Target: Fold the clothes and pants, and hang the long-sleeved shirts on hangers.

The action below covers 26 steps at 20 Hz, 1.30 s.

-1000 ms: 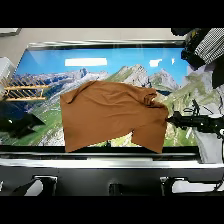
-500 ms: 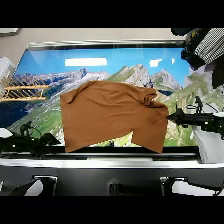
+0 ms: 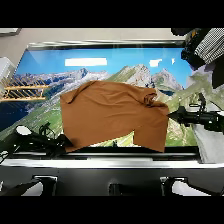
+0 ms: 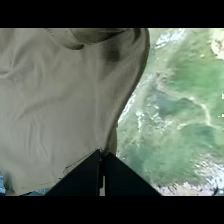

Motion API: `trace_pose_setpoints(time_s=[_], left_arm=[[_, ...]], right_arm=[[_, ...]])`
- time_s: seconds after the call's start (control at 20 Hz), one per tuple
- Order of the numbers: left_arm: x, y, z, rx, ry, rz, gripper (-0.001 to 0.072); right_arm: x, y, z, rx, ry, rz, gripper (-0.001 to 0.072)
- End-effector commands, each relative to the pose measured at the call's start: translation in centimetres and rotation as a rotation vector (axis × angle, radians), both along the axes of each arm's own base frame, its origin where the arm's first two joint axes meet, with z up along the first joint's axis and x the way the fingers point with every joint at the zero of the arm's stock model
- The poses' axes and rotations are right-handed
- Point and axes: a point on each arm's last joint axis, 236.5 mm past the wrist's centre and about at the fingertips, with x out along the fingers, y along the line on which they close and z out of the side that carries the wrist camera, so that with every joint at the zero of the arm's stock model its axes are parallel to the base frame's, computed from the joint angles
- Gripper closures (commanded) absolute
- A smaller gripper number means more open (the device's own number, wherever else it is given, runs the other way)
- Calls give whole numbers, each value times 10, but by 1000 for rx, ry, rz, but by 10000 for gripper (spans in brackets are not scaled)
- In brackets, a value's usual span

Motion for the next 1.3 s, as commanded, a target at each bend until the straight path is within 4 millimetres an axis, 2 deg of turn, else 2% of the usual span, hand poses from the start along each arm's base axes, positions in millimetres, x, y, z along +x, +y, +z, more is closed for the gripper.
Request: trace_pose_setpoints(time_s=[0.0,0.2,0.25,0.3,0.4,0.5,0.6,0.7,0.75,0.8,0.85,0.9,1.0,1.1,1.2,1.25], left_arm=[[12,1,-8,33,-32,14,417],[24,5,-3,47,-66,8,419],[26,5,-2,46,-70,6,534],[27,5,0,44,-77,-4,696],[33,5,6,39,-103,-27,694],[49,6,20,39,-150,-42,695],[77,9,43,47,-231,-46,696],[114,13,80,58,-342,-52,696],[133,15,104,65,-406,-54,696],[155,17,136,75,-491,-63,696],[177,20,174,90,-590,-70,697],[195,23,215,107,-692,-71,696],[221,31,313,155,-914,-53,696],[222,44,411,242,-1121,-25,696],[199,62,496,369,-1289,37,696],[183,70,531,422,-1361,83,696]], right_arm=[[-4,2,8,-5,-5,11,685],[-12,0,12,-48,-1,36,685],[-13,1,14,-50,-4,38,685],[-13,1,16,-47,-4,36,685],[-14,5,21,-31,-11,43,685],[-13,11,29,-21,-30,51,686],[-5,33,40,-53,-95,102,686],[10,63,57,-115,-191,158,687],[24,75,75,-148,-254,161,687],[38,82,99,-181,-326,159,687],[53,87,132,-219,-408,155,687],[62,91,169,-245,-488,157,687],[67,96,265,-311,-690,153,687],[49,94,356,-379,-873,118,687],[7,87,439,-495,-1050,66,687],[-18,85,473,-537,-1123,31,687]])
